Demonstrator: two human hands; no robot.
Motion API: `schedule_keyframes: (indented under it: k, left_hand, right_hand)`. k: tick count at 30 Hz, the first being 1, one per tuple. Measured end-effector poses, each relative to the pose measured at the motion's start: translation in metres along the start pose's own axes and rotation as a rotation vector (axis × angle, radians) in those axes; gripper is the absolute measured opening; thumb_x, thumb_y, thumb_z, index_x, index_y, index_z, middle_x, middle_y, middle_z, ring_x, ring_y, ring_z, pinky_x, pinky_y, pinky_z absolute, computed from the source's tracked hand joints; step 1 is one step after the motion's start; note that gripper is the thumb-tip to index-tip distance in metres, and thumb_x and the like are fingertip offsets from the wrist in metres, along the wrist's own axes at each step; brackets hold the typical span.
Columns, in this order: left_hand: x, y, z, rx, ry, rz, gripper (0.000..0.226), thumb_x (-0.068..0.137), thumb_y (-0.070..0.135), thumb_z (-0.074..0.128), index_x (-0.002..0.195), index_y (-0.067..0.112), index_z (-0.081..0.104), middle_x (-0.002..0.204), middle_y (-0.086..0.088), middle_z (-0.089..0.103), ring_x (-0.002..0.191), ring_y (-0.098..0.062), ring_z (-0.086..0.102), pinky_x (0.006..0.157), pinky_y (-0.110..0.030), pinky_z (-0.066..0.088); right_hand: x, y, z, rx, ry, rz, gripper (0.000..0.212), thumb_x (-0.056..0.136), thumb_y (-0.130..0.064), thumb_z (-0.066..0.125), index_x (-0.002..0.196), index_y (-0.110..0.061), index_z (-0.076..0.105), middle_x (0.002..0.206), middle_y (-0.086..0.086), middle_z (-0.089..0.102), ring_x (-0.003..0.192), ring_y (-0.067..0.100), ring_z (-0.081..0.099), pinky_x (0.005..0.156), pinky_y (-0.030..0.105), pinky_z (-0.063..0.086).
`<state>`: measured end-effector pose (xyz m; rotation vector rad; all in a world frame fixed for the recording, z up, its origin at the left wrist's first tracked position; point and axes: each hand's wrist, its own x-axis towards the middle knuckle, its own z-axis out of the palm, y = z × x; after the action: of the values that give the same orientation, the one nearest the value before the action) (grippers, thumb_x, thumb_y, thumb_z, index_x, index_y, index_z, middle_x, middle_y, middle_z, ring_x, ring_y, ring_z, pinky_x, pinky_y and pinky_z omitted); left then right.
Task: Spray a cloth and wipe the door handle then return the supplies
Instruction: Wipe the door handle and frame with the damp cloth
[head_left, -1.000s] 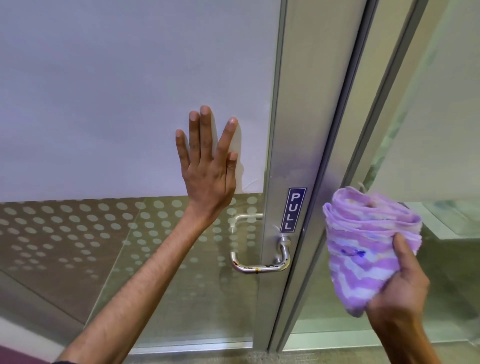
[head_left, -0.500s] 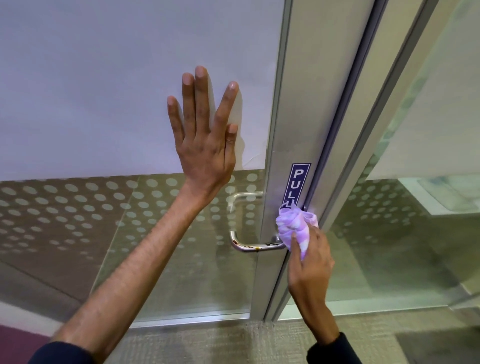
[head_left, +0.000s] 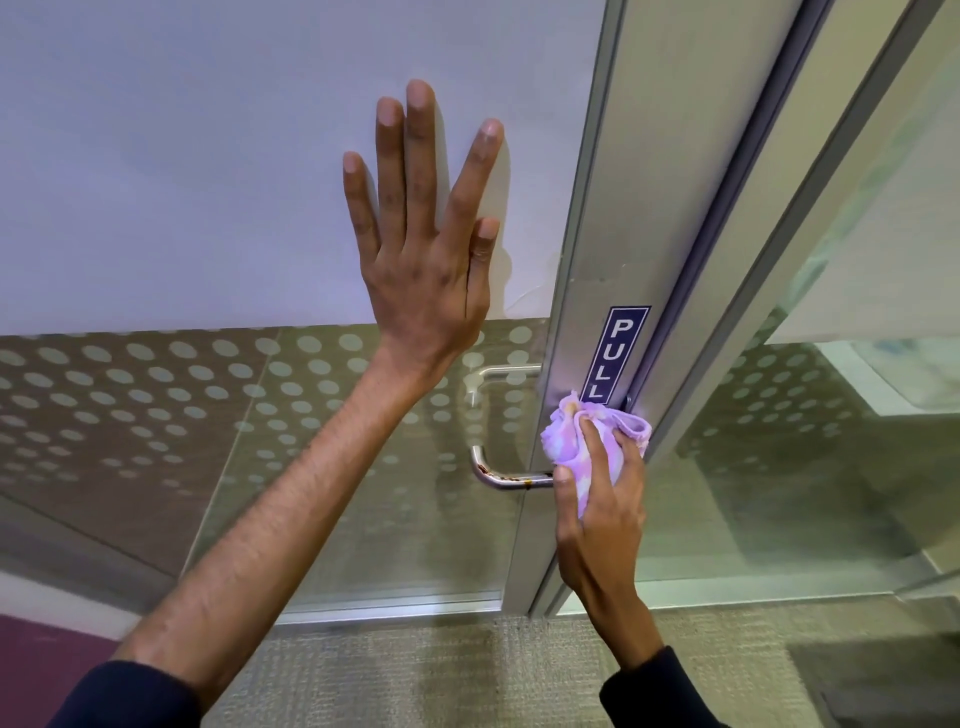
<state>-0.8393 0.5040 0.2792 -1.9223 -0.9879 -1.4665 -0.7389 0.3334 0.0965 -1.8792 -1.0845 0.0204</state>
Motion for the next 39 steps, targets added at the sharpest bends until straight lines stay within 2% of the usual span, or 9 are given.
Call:
schedule_keyframes:
  k: [4, 7, 11, 14, 16, 20, 31, 36, 39]
  left_hand:
    - [0.001, 0.003, -0.002, 0.013, -0.009, 0.001, 0.052, 0.097, 0.034, 0.021, 0.141, 0.016, 0.042, 0.145, -0.032, 0.04, 0.149, -0.031, 0.01, 0.119, -0.046, 0.002]
    - [0.003, 0.005, -0.004, 0.022, -0.018, 0.006, 0.052, 0.096, 0.03, 0.025, 0.139, 0.013, 0.048, 0.144, -0.033, 0.042, 0.139, -0.042, 0.027, 0.117, -0.05, 0.007]
    - [0.003, 0.004, -0.003, 0.032, -0.005, -0.004, 0.049, 0.097, 0.03, 0.025, 0.14, 0.016, 0.043, 0.144, -0.033, 0.042, 0.146, -0.03, 0.016, 0.118, -0.047, 0.003]
    - [0.002, 0.003, -0.001, 0.03, -0.011, -0.019, 0.05, 0.097, 0.032, 0.024, 0.14, 0.017, 0.043, 0.145, -0.032, 0.041, 0.144, -0.018, -0.003, 0.119, -0.047, 0.002]
    - [0.003, 0.004, -0.002, 0.025, -0.018, -0.019, 0.05, 0.097, 0.032, 0.024, 0.14, 0.016, 0.044, 0.144, -0.033, 0.042, 0.147, -0.024, 0.003, 0.118, -0.047, 0.003]
    - [0.004, 0.007, -0.005, 0.023, -0.034, -0.008, 0.051, 0.096, 0.03, 0.027, 0.138, 0.013, 0.051, 0.142, -0.034, 0.043, 0.137, -0.043, 0.029, 0.117, -0.05, 0.007]
    - [0.005, 0.006, -0.008, 0.0, -0.048, -0.017, 0.05, 0.095, 0.028, 0.03, 0.137, 0.012, 0.052, 0.14, -0.034, 0.045, 0.135, -0.041, 0.029, 0.115, -0.052, 0.01]
    - [0.004, 0.004, -0.006, -0.013, -0.024, -0.017, 0.046, 0.093, 0.024, 0.039, 0.136, 0.012, 0.053, 0.139, -0.034, 0.047, 0.142, -0.032, 0.024, 0.115, -0.052, 0.01]
    - [0.004, 0.003, -0.005, -0.015, -0.006, -0.03, 0.043, 0.095, 0.019, 0.044, 0.136, 0.013, 0.053, 0.14, -0.033, 0.047, 0.147, -0.038, 0.015, 0.116, -0.051, 0.008]
  right_hand:
    - [0.0, 0.0, 0.002, 0.116, 0.017, 0.047, 0.056, 0.098, -0.061, 0.016, 0.145, -0.04, 0.038, 0.148, 0.003, 0.036, 0.14, 0.024, 0.035, 0.108, 0.05, 0.039]
    - [0.0, -0.002, 0.004, 0.188, 0.029, 0.066, 0.041, 0.101, -0.05, 0.028, 0.141, -0.044, 0.038, 0.146, 0.001, 0.036, 0.138, 0.02, 0.036, 0.111, 0.048, 0.037]
    - [0.0, -0.002, 0.009, 0.214, 0.028, 0.027, 0.044, 0.102, -0.03, 0.041, 0.146, -0.028, 0.041, 0.144, 0.005, 0.035, 0.135, 0.023, 0.039, 0.106, 0.05, 0.042]
    - [-0.001, -0.003, 0.013, 0.232, 0.077, 0.012, 0.045, 0.102, -0.025, 0.043, 0.147, -0.022, 0.042, 0.144, 0.007, 0.034, 0.134, 0.015, 0.039, 0.111, 0.037, 0.039]
    - [-0.002, -0.006, 0.015, 0.248, 0.102, 0.032, 0.046, 0.102, -0.024, 0.043, 0.148, -0.023, 0.041, 0.144, 0.008, 0.034, 0.133, 0.014, 0.04, 0.111, 0.027, 0.036]
    - [-0.004, -0.006, 0.022, 0.201, 0.123, 0.045, 0.047, 0.103, -0.024, 0.041, 0.15, -0.019, 0.039, 0.143, 0.01, 0.033, 0.135, 0.024, 0.039, 0.112, 0.042, 0.036]
    - [-0.015, -0.025, 0.028, 0.047, 0.188, 0.075, 0.049, 0.103, -0.028, 0.039, 0.151, -0.019, 0.036, 0.149, 0.012, 0.024, 0.136, 0.011, 0.029, 0.11, 0.042, 0.038]
    - [-0.022, -0.037, 0.033, 0.013, 0.177, 0.082, 0.05, 0.104, -0.018, 0.043, 0.153, -0.017, 0.033, 0.161, 0.019, 0.013, 0.147, 0.024, 0.021, 0.105, 0.006, 0.02]
    - [-0.026, -0.043, 0.038, 0.008, 0.174, 0.128, 0.052, 0.103, -0.021, 0.045, 0.154, -0.017, 0.031, 0.162, 0.02, 0.011, 0.147, 0.027, 0.021, 0.092, 0.007, 0.027]
